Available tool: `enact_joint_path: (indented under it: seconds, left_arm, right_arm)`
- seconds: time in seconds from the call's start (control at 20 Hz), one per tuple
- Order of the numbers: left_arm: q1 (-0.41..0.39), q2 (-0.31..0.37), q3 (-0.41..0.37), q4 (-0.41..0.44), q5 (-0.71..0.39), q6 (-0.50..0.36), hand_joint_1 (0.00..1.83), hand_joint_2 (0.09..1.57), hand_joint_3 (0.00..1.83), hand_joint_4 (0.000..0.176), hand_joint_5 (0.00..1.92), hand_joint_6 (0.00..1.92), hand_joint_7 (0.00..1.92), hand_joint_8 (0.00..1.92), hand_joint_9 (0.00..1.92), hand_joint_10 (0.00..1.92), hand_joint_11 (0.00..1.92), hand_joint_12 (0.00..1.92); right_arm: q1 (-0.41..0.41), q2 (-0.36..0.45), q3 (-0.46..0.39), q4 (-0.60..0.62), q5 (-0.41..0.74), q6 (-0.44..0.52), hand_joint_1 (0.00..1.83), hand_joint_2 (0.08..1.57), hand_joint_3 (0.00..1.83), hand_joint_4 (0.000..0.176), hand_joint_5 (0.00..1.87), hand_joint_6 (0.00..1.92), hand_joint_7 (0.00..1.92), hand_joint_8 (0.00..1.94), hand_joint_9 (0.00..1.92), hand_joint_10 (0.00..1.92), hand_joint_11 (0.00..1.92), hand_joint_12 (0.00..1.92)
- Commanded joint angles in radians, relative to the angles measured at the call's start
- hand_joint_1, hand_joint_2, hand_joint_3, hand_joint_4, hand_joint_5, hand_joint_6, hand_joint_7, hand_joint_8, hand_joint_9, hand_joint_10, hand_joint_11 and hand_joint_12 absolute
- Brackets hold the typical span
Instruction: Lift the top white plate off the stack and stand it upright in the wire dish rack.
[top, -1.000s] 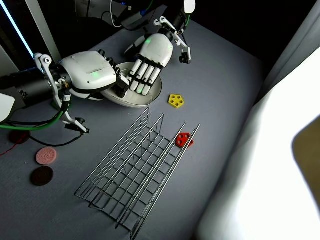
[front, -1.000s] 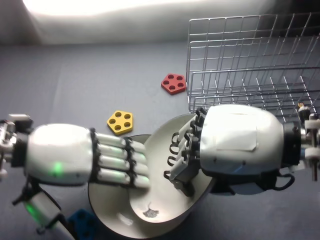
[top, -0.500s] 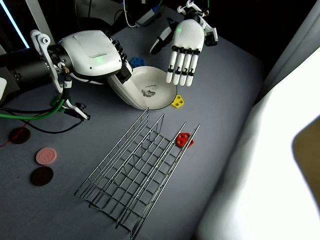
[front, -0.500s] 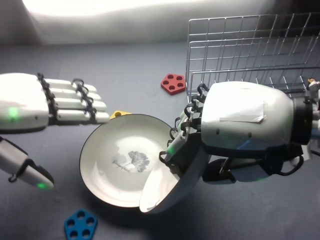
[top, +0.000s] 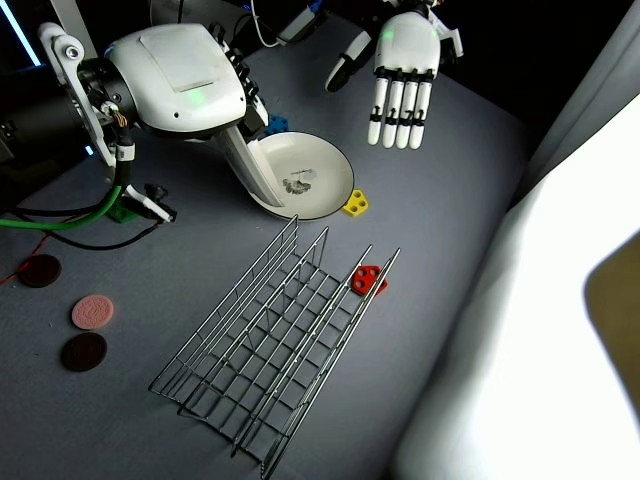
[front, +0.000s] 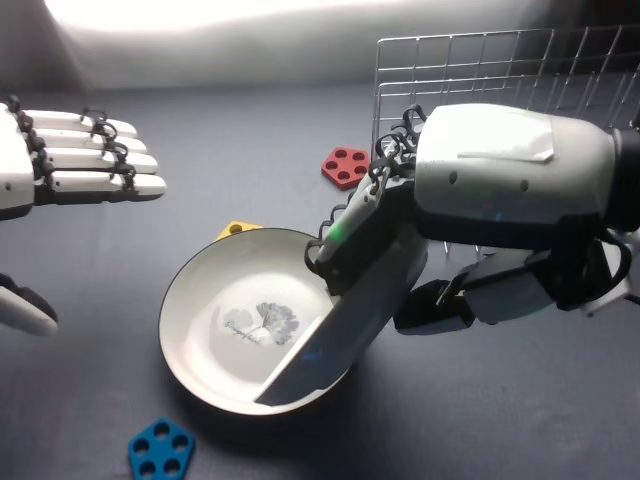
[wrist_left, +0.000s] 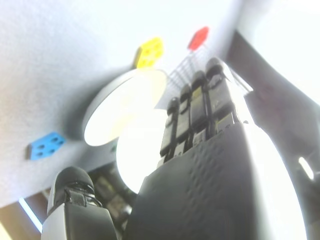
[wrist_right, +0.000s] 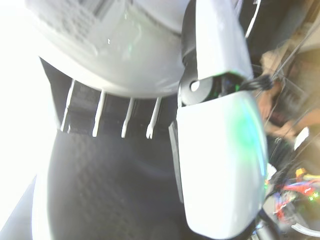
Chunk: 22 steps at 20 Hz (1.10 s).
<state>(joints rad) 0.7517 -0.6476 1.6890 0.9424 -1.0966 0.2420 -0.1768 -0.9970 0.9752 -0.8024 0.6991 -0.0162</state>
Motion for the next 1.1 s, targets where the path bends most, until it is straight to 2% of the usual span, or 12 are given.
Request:
enact_joint_path:
  seconds: [0.0,0.1,0.35,0.45,0.5,0.65,0.8,0.95,1.05]
  left_arm:
    - [-0.015,0.012,0.009,-0.071,-0.07,0.001,0.22,0.92,0.0,0.0,0.07,0.01,0.09,0.0,0.08,0.0,0.09,0.0]
    - [-0.006,0.017,0.019,-0.069,-0.073,0.011,0.21,0.92,0.0,0.0,0.08,0.0,0.1,0.01,0.11,0.01,0.11,0.01]
    - [0.012,0.031,0.021,-0.067,-0.081,0.096,0.2,0.93,0.0,0.0,0.03,0.0,0.07,0.0,0.09,0.0,0.09,0.0]
    - [0.013,0.035,0.022,-0.051,-0.091,0.121,0.19,0.92,0.0,0.0,0.04,0.0,0.07,0.0,0.09,0.0,0.11,0.01]
    - [0.013,0.035,0.025,-0.042,-0.088,0.143,0.17,0.92,0.0,0.0,0.02,0.0,0.06,0.0,0.09,0.0,0.1,0.01]
    - [0.013,0.035,0.041,-0.001,-0.1,0.213,0.18,0.92,0.0,0.0,0.04,0.01,0.07,0.0,0.09,0.0,0.11,0.01]
    - [0.033,0.033,0.076,0.009,-0.127,0.225,0.18,0.92,0.0,0.0,0.03,0.0,0.06,0.0,0.07,0.0,0.1,0.01]
    - [0.044,0.026,0.102,0.018,-0.109,0.225,0.18,0.92,0.0,0.0,0.03,0.0,0.06,0.0,0.08,0.0,0.1,0.01]
    - [0.043,0.028,0.101,0.018,-0.104,0.225,0.18,0.93,0.0,0.0,0.03,0.0,0.05,0.0,0.07,0.0,0.1,0.01]
  right_arm:
    - [0.024,0.015,-0.003,0.062,0.155,0.029,1.5,1.05,0.0,0.0,0.95,0.98,1.13,0.48,1.12,0.7,1.05,1.27]
    - [0.033,0.019,-0.001,0.062,0.183,0.063,1.5,1.04,0.0,0.0,0.97,0.94,1.15,0.44,1.16,0.64,1.07,1.25]
    - [0.038,0.027,0.025,0.099,0.241,0.158,1.5,1.05,0.0,0.0,0.94,1.0,1.09,0.56,1.11,0.71,1.03,1.29]
    - [0.04,0.027,0.044,0.124,0.246,0.178,1.5,1.05,0.0,0.0,0.95,0.99,1.08,0.54,1.13,0.7,1.03,1.32]
    - [0.041,0.027,0.056,0.135,0.248,0.193,1.5,1.04,0.0,0.0,0.99,0.93,1.16,0.43,1.15,0.65,1.01,1.32]
    - [0.042,0.027,0.093,0.192,0.248,0.218,1.5,1.05,0.0,0.0,0.98,0.95,1.11,0.5,1.15,0.66,0.98,1.34]
    - [0.051,0.027,0.126,0.239,0.25,0.261,1.5,1.05,0.0,0.0,0.96,0.99,1.08,0.54,1.14,0.68,0.97,1.37]
    - [0.056,0.027,0.146,0.264,0.258,0.276,1.5,1.05,0.0,0.0,0.96,0.98,1.09,0.54,1.14,0.69,0.97,1.37]
    - [0.056,0.027,0.148,0.275,0.261,0.276,1.5,1.04,0.0,0.0,0.97,0.92,1.14,0.46,1.17,0.65,0.98,1.35]
